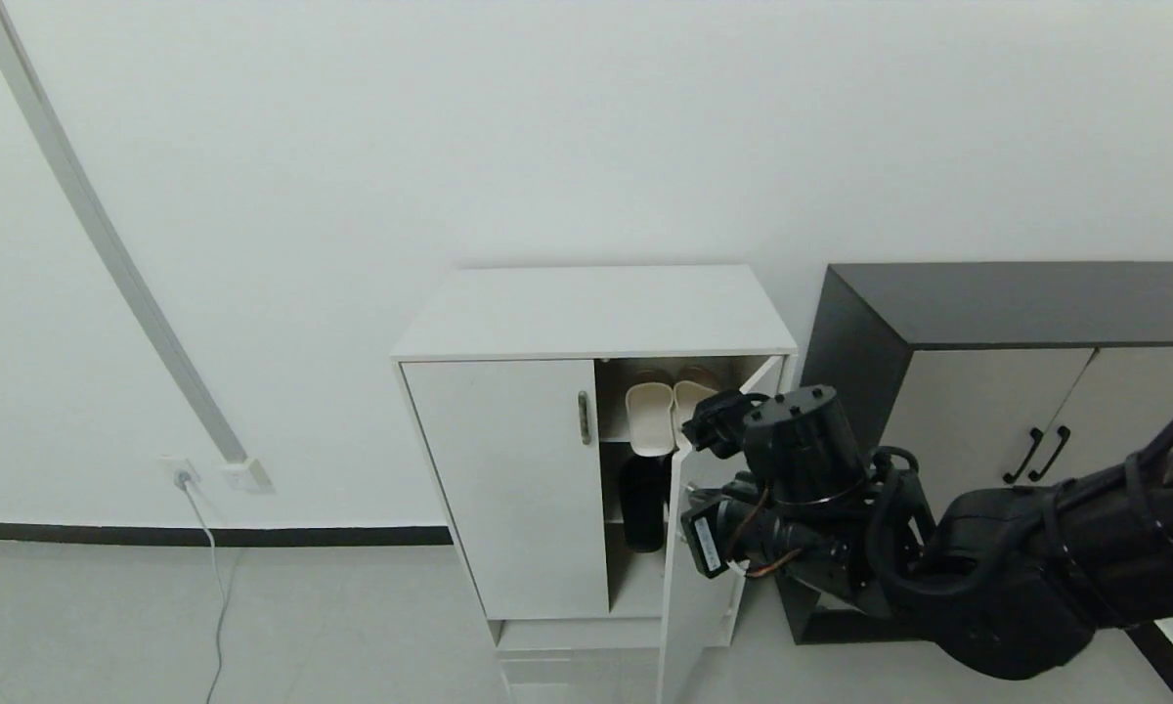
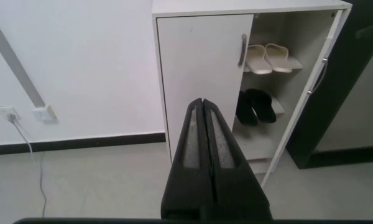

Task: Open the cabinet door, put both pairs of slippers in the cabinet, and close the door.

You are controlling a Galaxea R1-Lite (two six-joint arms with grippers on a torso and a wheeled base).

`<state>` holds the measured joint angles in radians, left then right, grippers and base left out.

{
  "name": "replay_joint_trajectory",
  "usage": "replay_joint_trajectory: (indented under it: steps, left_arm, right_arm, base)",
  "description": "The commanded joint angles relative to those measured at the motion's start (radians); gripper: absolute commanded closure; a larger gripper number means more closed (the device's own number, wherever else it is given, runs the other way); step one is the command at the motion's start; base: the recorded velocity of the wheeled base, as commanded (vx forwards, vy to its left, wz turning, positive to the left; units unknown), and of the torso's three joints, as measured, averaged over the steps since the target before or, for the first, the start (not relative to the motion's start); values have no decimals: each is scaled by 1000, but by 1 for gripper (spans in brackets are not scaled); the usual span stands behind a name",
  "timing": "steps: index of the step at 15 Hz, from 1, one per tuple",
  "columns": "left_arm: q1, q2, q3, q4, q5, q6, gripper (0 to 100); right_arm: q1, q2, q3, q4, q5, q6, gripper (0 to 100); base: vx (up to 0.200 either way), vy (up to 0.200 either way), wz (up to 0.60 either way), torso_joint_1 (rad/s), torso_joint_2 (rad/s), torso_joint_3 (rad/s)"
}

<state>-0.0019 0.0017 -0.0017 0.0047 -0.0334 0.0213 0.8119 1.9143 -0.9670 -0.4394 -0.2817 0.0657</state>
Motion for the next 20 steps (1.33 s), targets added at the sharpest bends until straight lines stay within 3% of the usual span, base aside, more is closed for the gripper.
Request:
replay_joint_trajectory:
  steps: [1,9,13,20]
  left_arm:
    - [0,0,0,0,0,0,100]
    - [2,0,0,0,0,0,100]
    - [0,0,0,0,0,0,100]
    - [2,0,0,0,0,-1,100]
  right_arm:
    - [-11,-54,82,-12,-2,-6,100]
    - [-48,-66,168,-10,-4,-9,100]
    - [-48,-24,137,-13,-4,-7,100]
    - [-66,158,50,-177,-2,-1,100]
  base:
    - [0,0,0,0,0,0]
    - [200,0,0,2,2,4]
    - [0,0,0,0,0,0]
    - [0,0,0,0,0,0]
